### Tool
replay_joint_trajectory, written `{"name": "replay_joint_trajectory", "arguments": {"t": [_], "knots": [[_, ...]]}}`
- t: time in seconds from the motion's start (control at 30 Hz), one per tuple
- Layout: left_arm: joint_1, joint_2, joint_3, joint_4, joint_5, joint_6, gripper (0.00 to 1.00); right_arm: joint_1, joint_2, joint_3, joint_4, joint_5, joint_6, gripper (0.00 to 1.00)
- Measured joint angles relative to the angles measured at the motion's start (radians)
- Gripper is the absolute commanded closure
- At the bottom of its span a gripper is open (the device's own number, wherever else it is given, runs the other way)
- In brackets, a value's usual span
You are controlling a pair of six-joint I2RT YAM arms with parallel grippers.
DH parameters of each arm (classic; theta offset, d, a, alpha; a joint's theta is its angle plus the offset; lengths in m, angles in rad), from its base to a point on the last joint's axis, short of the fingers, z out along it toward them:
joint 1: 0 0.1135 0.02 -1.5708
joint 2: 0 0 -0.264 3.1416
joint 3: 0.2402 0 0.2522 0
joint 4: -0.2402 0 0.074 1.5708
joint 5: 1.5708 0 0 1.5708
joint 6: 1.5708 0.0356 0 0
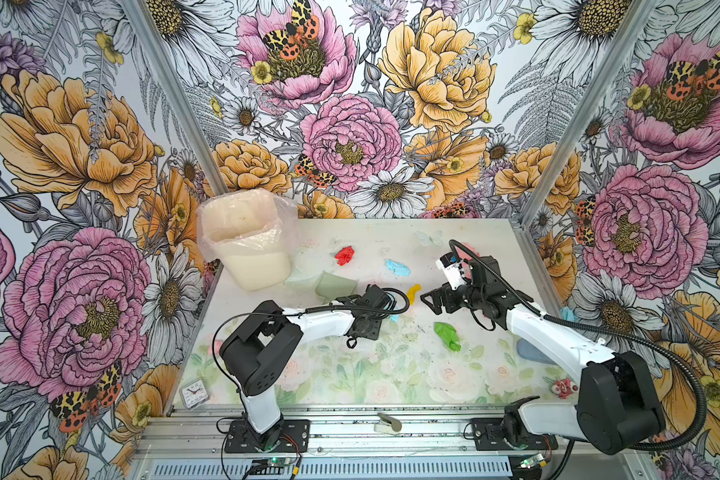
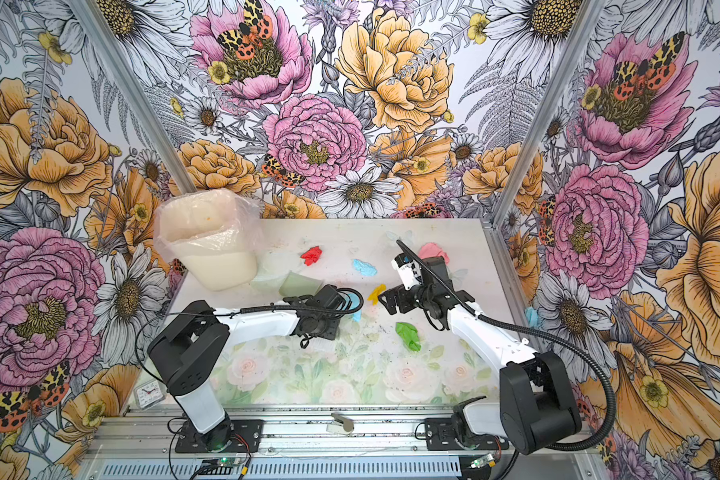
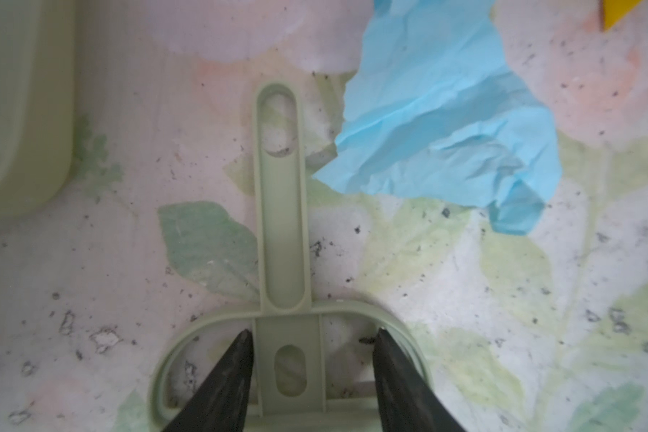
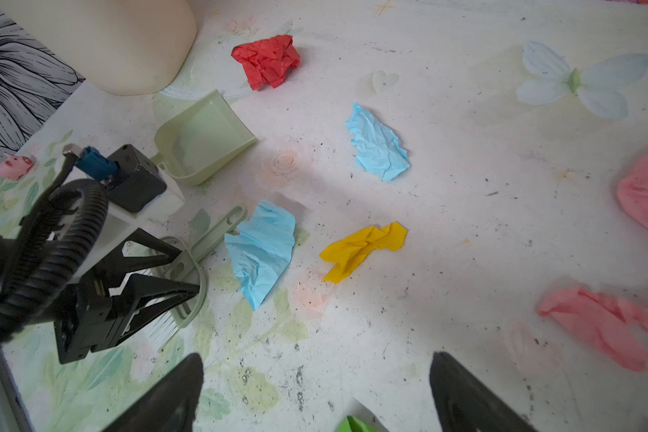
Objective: Sweep away the paper scraps from the table
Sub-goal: 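Lift the green brush with the left gripper and turn it toward the scraps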
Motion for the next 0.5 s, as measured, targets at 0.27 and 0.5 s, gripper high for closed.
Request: {"name": "replay_joint_trajectory", "arguments": {"t": [0.27,0.5], "knots": [[-0.016,-0.001,-0.008,0.018,0.0,-0.014,0.59,0.002,0.002,0.0,0.0,0.0,0.0,0.05],[-0.017,-0.008,-0.023,0.04,0.0,-0.027,0.64,0.006,0.002,0.0,0.0,0.0,0.0,0.05]]}}
